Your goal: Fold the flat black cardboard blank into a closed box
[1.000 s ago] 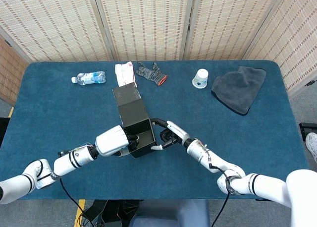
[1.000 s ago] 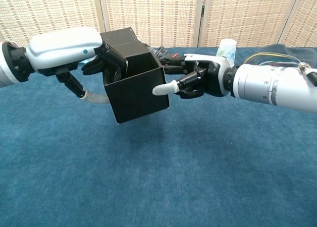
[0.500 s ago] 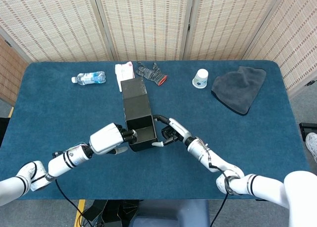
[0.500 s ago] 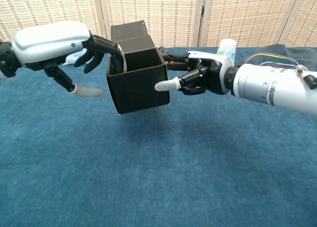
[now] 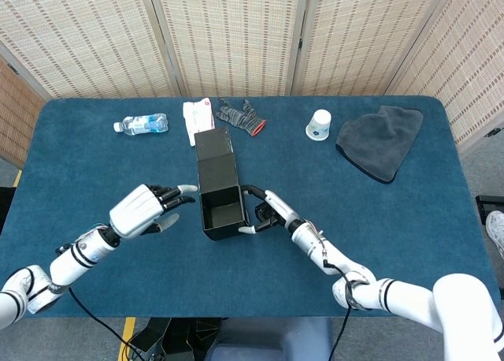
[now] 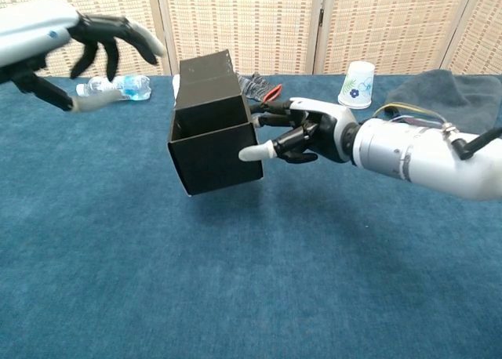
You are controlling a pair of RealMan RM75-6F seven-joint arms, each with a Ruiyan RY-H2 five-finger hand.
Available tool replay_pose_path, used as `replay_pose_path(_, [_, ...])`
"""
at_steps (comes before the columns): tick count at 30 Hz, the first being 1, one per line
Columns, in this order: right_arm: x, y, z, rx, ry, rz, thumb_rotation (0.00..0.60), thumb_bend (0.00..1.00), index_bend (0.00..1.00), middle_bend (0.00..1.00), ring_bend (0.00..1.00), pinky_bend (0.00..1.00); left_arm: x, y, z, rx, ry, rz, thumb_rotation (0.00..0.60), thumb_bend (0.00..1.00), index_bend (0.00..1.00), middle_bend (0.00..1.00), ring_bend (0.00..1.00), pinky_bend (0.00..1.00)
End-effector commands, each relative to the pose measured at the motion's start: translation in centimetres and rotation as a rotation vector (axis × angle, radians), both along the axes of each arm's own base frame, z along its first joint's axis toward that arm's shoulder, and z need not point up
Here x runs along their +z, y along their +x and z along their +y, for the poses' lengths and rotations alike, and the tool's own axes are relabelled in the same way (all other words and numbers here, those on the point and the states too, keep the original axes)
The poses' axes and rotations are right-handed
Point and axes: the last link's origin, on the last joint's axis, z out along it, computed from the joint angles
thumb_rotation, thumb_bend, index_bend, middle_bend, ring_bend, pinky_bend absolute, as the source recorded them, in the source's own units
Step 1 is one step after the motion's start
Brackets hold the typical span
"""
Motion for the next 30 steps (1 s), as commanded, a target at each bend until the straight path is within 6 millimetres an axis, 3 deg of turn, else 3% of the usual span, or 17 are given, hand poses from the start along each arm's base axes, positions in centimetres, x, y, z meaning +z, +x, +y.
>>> replay_pose_path(1, [-1.1, 0.4, 0.2, -0.002, -0.003, 0.013, 0.600, 0.36, 0.41, 0.32, 0.80, 1.00, 1.3, -1.0, 0.0, 0.031, 0.034, -0.033, 0.600, 0.41, 0.27, 0.22, 0.49, 0.69])
replay_pose_path(9, [-3.8, 1.1, 1.7, 0.010, -0.001, 0.045, 0.600, 0.24, 0.20, 0.17, 0.74, 1.00, 2.8, -3.0, -0.7, 0.086, 0.071, -0.075, 0.600, 0.41, 0.27, 0.22, 0.49, 0.69])
replay_pose_path(15, [-4.3, 1.1, 2.6, 0.024, -0.014, 0.065, 0.600, 0.10, 0.01, 0.03, 0.68, 1.00, 3.0, -3.7, -1.2, 0.099, 0.078, -0.095, 0.600, 0.41, 0.26, 0.22, 0.49, 0.69])
replay_pose_path(22, [-3.7, 0.5, 3.8, 0.043, -0.017, 0.106, 0.600, 0.02, 0.00, 0.00, 0.64, 1.00, 3.0, -4.3, -1.6, 0.117, 0.073, -0.110, 0.600, 0.41, 0.25, 0.22, 0.49, 0.69])
replay_pose_path(30, [-1.2, -0.8, 5.3, 0.000, 0.006, 0.143, 0.600, 0.00, 0.00, 0.00, 0.63, 1.00, 3.2, -4.4, -2.1, 0.161, 0.053, -0.160, 0.600, 0.41, 0.25, 0.22, 0.49, 0.68])
